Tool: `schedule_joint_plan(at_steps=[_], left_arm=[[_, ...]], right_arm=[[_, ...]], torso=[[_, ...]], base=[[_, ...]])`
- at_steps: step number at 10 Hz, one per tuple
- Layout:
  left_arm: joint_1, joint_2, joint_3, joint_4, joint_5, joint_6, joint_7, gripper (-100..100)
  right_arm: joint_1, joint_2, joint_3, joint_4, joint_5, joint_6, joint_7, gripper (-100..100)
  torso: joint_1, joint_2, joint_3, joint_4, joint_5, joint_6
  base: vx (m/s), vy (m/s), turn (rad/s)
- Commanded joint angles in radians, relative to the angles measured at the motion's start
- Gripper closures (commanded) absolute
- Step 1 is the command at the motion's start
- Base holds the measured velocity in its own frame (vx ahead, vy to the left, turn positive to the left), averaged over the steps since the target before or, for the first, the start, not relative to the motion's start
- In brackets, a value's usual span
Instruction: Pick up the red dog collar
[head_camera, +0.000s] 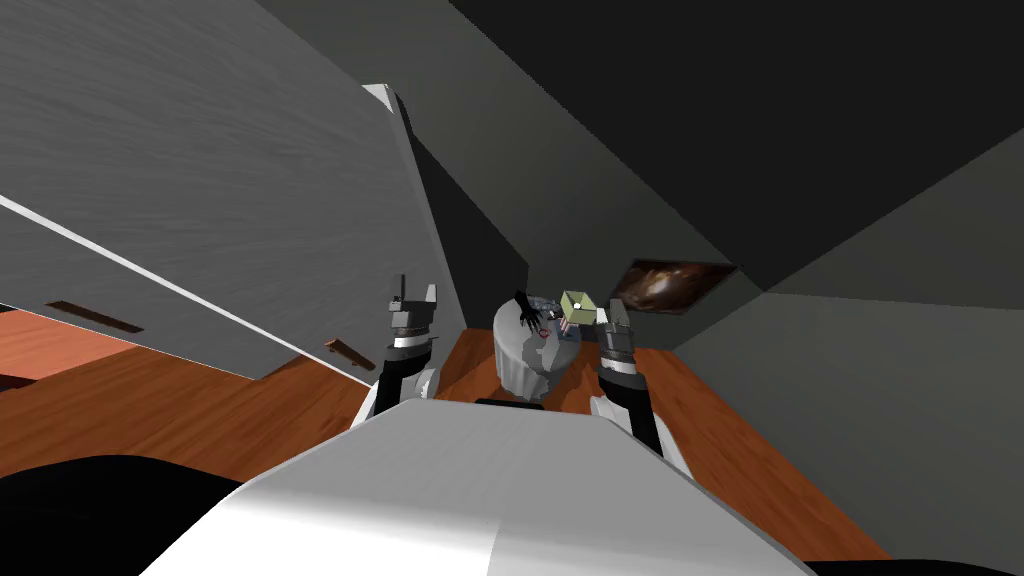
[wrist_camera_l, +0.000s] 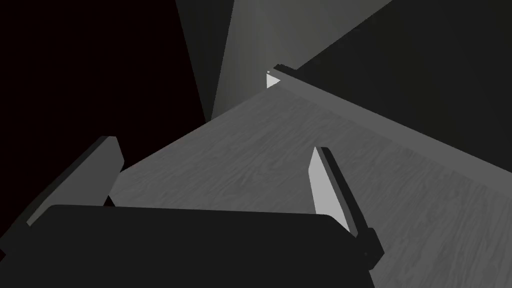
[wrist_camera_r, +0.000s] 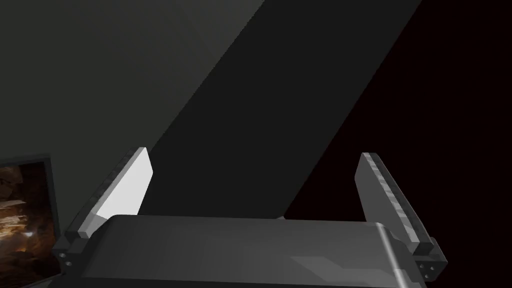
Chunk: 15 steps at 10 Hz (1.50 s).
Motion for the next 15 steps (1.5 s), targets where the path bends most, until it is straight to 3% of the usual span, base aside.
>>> schedule_joint_plan(at_steps=[1,3,6,7,15], left_arm=[[0.0,0.0,0.0,0.0,0.0,0.0,0.0,0],[0.0,0.0,0.0,0.0,0.0,0.0,0.0,0],[0.0,0.0,0.0,0.0,0.0,0.0,0.0,0],[0.0,0.0,0.0,0.0,0.0,0.0,0.0,0],[0.0,0.0,0.0,0.0,0.0,0.0,0.0,0]], right_arm=[[-0.003,-0.042,-0.007,0.026,0.015,0.02,0.01,-100],[-0.007,-0.076,-0.01,0.055,0.03,0.039,0.019,-100],[-0.016,-0.138,-0.012,0.119,0.059,0.075,0.034,-100],[-0.016,-0.138,-0.012,0.119,0.059,0.075,0.034,-100],[-0.054,-0.328,0.025,0.351,0.141,0.166,0.057,-100]], torso=[[0.0,0.0,0.0,0.0,0.0,0.0],[-0.012,0.002,0.001,0.001,-0.003,0.0],[-0.013,0.003,0.002,0.001,-0.003,0.0],[-0.011,0.004,0.002,0.001,-0.003,0.0],[-0.009,0.001,0.001,0.0,-0.002,0.001]], base=[[-0.037,-0.122,0.267],[-0.051,-0.182,0.219],[-0.07,-0.166,0.235],[-0.067,-0.088,0.099],[-0.069,-0.119,0.277]])
